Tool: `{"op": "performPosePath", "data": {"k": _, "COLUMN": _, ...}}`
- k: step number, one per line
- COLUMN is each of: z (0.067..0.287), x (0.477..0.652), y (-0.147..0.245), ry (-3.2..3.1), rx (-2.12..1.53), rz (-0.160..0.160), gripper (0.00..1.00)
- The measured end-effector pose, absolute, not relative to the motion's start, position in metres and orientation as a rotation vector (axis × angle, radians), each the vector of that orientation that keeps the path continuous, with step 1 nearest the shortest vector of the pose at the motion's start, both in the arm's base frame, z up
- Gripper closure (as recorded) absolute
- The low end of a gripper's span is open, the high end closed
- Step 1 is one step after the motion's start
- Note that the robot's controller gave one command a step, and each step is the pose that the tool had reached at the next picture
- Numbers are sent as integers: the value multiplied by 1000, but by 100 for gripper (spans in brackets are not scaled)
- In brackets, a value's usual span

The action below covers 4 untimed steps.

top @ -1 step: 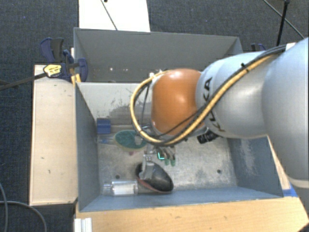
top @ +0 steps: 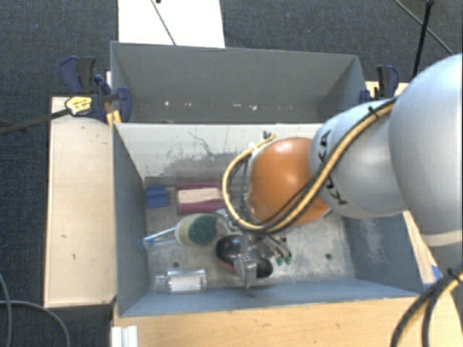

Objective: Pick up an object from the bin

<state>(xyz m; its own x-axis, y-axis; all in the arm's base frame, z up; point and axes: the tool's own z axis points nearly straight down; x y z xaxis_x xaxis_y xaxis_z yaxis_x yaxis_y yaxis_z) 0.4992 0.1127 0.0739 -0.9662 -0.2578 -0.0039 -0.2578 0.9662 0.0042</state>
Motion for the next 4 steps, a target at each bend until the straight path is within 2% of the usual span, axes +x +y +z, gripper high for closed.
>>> {"op": "performPosePath", "data": {"k": 1, "z": 74, "x": 525, "y": 74, "ry": 2806, "rx": -1391, "rz": 5, "gripper": 0}}
{"op": "performPosePath", "data": {"k": 2, "z": 71, "x": 524, "y": 72, "ry": 2814, "rx": -1387, "rz": 1, "gripper": 100}}
{"op": "performPosePath", "data": {"k": 3, "z": 202, "x": 583, "y": 147, "ry": 2802, "rx": -1386, "rz": -1, "gripper": 100}}
{"op": "performPosePath", "data": {"k": 4, "z": 118, "x": 545, "y": 199, "ry": 2933, "rx": -1133, "rz": 4, "gripper": 100}}
